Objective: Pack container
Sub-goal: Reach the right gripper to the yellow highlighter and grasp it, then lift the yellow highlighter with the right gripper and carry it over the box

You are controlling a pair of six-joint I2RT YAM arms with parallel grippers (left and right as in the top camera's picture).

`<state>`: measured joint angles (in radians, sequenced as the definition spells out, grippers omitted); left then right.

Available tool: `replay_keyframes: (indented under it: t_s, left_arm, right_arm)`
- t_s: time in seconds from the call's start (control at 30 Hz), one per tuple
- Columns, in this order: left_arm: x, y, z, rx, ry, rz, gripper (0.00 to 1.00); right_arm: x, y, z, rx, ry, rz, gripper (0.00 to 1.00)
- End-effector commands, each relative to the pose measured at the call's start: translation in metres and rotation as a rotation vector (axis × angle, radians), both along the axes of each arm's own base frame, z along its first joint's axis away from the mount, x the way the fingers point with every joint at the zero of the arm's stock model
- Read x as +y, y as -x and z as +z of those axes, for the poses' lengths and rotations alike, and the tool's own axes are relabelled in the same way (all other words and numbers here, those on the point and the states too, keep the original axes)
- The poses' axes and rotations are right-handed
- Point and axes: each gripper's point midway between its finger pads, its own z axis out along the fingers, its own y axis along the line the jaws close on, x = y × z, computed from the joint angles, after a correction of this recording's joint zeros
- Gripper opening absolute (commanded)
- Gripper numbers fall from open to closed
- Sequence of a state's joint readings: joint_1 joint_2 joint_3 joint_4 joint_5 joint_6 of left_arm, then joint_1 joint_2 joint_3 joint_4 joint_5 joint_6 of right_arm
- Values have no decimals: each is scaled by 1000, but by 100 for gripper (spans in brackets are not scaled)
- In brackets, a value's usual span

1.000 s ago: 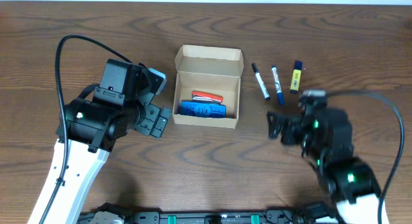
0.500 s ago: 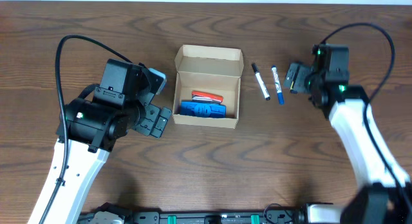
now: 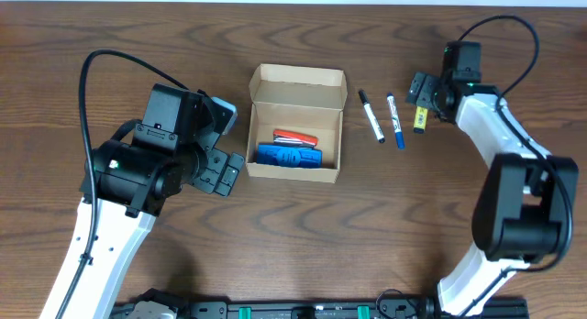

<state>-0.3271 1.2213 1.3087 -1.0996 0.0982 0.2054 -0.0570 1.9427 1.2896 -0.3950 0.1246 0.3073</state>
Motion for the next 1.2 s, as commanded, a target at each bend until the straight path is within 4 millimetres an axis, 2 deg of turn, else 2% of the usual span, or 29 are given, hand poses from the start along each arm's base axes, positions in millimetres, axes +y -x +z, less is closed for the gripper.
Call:
replay_keyframes:
  t_s: [0.0,0.63,0.73,0.9,1.07,1.17]
  left_arm:
    - [1,0,5,-10,12,15,95]
    - [1,0,5,-10,12,15,95]
    - [1,0,5,-10,12,15,95]
    - [1,0,5,-10,12,15,95]
    - [1,0,5,-10,12,15,95]
    - [1,0,5,-10,12,15,95]
  right_arm:
    - [-5,-4,-11,7,-14,-38,94]
    - [-3,8,-63,123,-24,-37,73]
    - [-3,10,-69,138,-24,-37,66]
    - [-1,10,-69,141,-34,-31,42]
    - [5,10,-70,143,-64,-17,34]
    - [6,12,-69,148,-66,-16,24]
